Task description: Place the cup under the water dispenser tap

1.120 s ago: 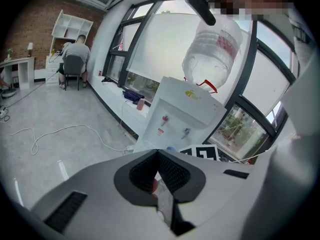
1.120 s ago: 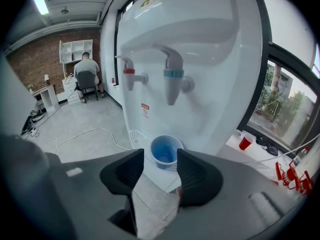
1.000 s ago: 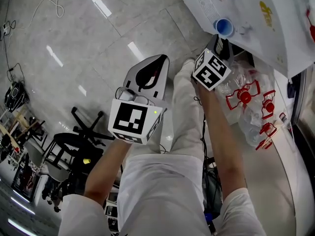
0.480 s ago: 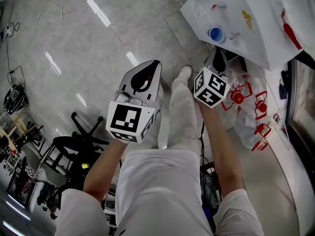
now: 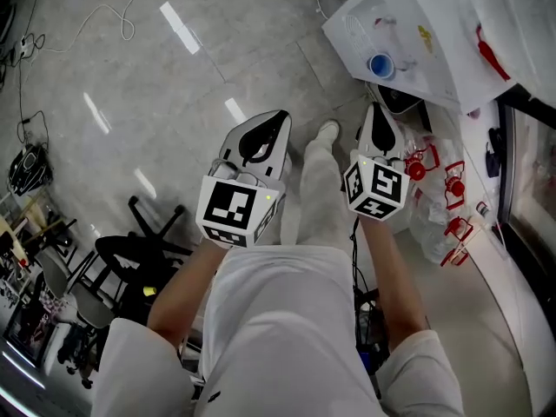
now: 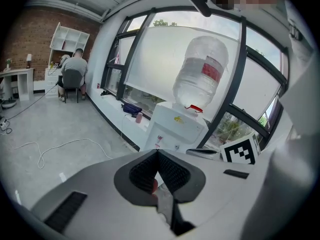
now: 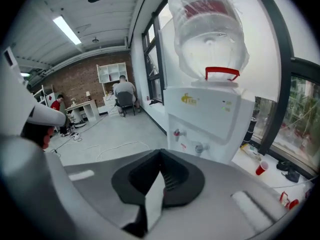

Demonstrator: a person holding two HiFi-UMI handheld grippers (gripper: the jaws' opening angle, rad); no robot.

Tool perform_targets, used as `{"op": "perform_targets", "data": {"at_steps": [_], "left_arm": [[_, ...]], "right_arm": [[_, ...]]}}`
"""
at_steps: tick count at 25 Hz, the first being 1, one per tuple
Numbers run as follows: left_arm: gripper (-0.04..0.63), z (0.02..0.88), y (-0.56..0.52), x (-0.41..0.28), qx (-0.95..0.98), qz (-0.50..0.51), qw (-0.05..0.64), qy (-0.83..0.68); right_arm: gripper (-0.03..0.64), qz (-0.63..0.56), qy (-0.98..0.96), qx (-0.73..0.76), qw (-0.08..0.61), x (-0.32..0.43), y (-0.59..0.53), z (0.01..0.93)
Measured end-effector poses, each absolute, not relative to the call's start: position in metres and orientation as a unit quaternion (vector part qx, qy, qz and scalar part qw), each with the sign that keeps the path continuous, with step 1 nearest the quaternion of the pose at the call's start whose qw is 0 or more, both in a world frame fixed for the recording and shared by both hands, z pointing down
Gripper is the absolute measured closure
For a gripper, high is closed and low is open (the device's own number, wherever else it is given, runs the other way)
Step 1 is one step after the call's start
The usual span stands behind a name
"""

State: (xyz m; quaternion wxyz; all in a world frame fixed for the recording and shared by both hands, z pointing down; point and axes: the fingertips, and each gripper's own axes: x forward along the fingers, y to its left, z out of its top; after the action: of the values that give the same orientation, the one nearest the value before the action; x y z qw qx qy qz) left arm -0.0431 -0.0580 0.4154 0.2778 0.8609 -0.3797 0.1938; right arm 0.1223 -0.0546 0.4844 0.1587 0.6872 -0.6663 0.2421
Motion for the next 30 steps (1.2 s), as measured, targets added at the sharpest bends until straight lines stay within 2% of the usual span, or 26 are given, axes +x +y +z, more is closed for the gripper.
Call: {"op": "perform_targets", "data": {"at_steps": [16,30], "left_arm": [[0.588,0.319,-0.031,-0.071,0.867,0.150,0.251,-0.403],[0.589,0.247,-0.023,-0.097,0.877,0.119,0.222,-0.409]], "right_arm": [[0.607,0.249,-0.730,0.620,0.143,0.087,-0.015,0.354],[0.607,0.181,-0.765,0.603,0.135,0.071,0.016,0.250]]}}
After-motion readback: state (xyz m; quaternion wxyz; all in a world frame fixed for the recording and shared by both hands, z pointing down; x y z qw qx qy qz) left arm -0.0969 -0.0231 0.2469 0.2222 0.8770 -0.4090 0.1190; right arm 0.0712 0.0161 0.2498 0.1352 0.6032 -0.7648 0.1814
